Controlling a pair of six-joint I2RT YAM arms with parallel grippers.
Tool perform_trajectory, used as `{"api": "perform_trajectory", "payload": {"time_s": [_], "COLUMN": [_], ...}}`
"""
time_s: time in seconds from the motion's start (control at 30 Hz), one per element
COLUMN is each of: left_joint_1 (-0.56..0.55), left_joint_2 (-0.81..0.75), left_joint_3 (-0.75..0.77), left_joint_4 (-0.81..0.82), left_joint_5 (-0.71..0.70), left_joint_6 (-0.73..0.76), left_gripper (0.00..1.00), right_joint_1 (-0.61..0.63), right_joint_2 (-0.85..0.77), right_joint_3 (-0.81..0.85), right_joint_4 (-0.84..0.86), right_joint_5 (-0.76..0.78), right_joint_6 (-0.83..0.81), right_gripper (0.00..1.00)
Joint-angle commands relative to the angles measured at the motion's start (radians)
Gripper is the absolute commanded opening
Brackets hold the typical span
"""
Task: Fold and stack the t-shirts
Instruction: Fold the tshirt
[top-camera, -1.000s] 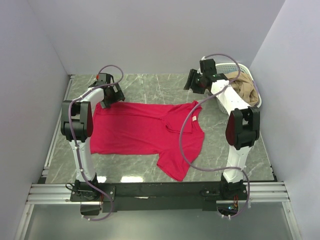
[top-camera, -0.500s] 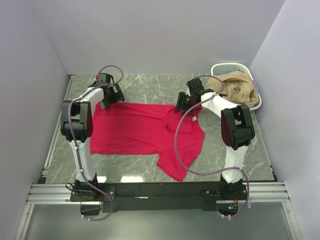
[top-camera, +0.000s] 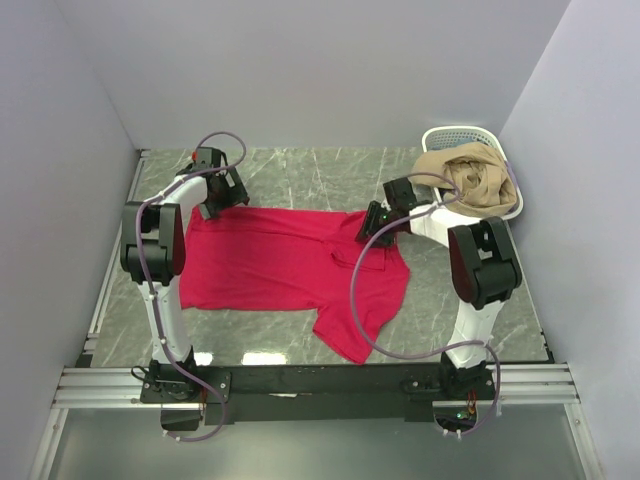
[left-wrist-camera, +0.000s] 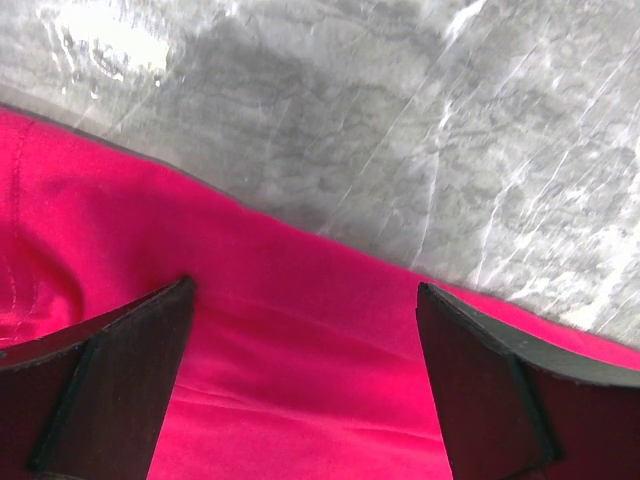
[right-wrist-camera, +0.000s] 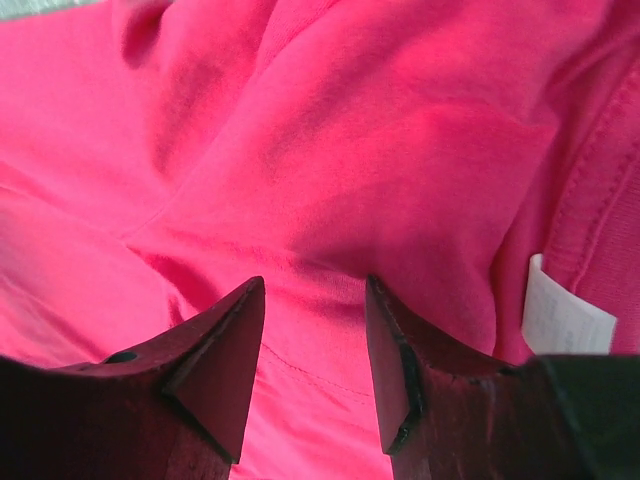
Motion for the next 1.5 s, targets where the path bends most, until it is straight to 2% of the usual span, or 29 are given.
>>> {"api": "perform_trajectory", "payload": {"time_s": [0.0, 0.13, 0.33, 0.6, 0.9, 1.27, 1.37, 1.43, 1.47], "left_joint_1": [0.008, 0.008, 0.006, 0.008, 0.019, 0.043, 0.043, 0.043, 0.043], "left_joint_2": [-0.048, -0.057, -0.057, 0.032, 0.167, 0.239, 0.228, 0.178, 0.149], "left_joint_3": [-0.03, -0.042, -0.035, 0.073, 0.252, 0.361, 0.366, 0.322, 0.294], "left_joint_4": [-0.054, -0.052, -0.044, -0.078, -0.132, -0.149, -0.127, -0.063, -0.023], "left_joint_5": [-0.015, -0.014, 0.005, 0.02, 0.037, 0.058, 0.068, 0.104, 0.115], "left_joint_6": [-0.003, -0.007, -0.01, -0.013, -0.003, 0.003, 0.016, 0.02, 0.018], "left_gripper": [0.99, 0.99, 0.99, 0.99, 0.99, 0.99, 1.0, 0.99, 0.99], "right_joint_1": [-0.039, -0.072, -0.072, -0.091, -0.112, -0.158, -0.155, -0.14, -0.138], "right_joint_2": [-0.035, -0.068, -0.105, 0.053, 0.206, 0.355, 0.37, 0.294, 0.254], "right_joint_3": [-0.119, -0.173, -0.133, 0.151, 0.364, 0.643, 0.689, 0.648, 0.575], "right_joint_4": [-0.051, -0.039, -0.06, -0.162, -0.226, -0.317, -0.327, -0.263, -0.225], "right_joint_5": [0.09, 0.066, 0.079, 0.041, 0.004, 0.0, -0.036, -0.036, -0.057], "right_joint_6": [0.018, 0.007, -0.017, -0.022, -0.014, -0.014, -0.063, -0.101, -0.13], "right_gripper": [0.53, 0.53, 0.54, 0.54, 0.54, 0.55, 0.54, 0.56, 0.57]}}
